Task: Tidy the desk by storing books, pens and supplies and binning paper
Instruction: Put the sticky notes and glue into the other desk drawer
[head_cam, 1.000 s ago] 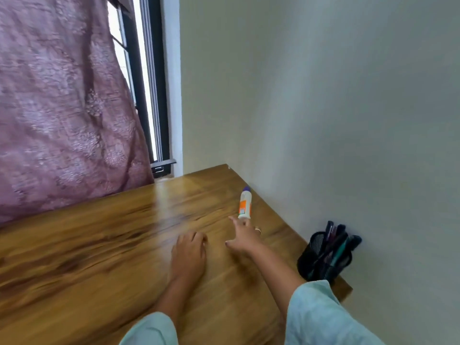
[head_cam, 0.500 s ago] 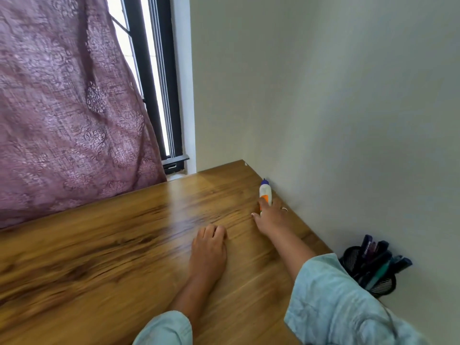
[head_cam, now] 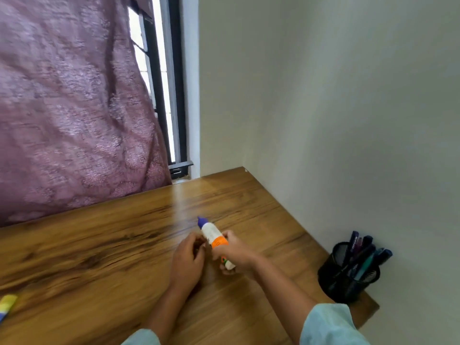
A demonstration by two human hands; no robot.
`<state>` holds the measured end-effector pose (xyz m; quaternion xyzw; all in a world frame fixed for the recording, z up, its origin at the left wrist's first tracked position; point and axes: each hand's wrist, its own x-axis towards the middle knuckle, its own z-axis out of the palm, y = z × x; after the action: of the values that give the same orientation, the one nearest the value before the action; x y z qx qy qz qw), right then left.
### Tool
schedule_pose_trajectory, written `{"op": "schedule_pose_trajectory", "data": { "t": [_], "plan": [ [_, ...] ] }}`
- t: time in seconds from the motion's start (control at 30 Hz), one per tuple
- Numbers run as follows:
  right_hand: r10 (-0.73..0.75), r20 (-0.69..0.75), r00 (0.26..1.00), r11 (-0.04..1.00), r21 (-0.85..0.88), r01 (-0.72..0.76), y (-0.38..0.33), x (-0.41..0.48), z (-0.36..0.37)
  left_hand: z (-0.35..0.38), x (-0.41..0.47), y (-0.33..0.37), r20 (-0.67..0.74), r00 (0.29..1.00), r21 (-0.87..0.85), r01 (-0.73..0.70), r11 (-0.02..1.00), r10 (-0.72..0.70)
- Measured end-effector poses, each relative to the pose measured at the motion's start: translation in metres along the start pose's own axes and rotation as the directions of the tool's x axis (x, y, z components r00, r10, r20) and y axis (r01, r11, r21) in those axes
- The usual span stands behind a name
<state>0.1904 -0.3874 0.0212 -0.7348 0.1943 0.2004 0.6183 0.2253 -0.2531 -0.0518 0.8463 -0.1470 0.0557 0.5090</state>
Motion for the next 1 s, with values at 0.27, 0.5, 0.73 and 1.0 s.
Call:
{"op": "schedule_pose_trajectory", "data": {
  "t": [0.27, 0.5, 0.73, 1.0],
  "plan": [
    [0.009, 0.196, 0.98, 0.995, 0.098, -0.029, -0.001, -0.005, 0.088, -0.144, -0.07, -0.05, -0.476, 0.88, 0.563, 0.306, 0.768, -0.002],
    [-0.057, 0.328, 0.943, 0.997, 0.073, 0.034, 0.001, -0.008, 0.164, -0.24, -0.128, -0.09, -0.562, 0.724, 0.507, 0.684, 0.525, -0.4],
    [-0.101, 0.329, 0.939, 0.994, -0.011, 0.11, 0.004, -0.017, 0.19, -0.243, -0.133, -0.084, -0.52, 0.776, 0.541, 0.623, 0.565, -0.358],
    [-0.105, 0.272, 0.956, 0.994, 0.017, 0.105, 0.021, -0.034, 0.182, -0.191, -0.158, -0.063, -0.383, 0.89, 0.623, 0.446, 0.643, -0.247]
  ]
}}
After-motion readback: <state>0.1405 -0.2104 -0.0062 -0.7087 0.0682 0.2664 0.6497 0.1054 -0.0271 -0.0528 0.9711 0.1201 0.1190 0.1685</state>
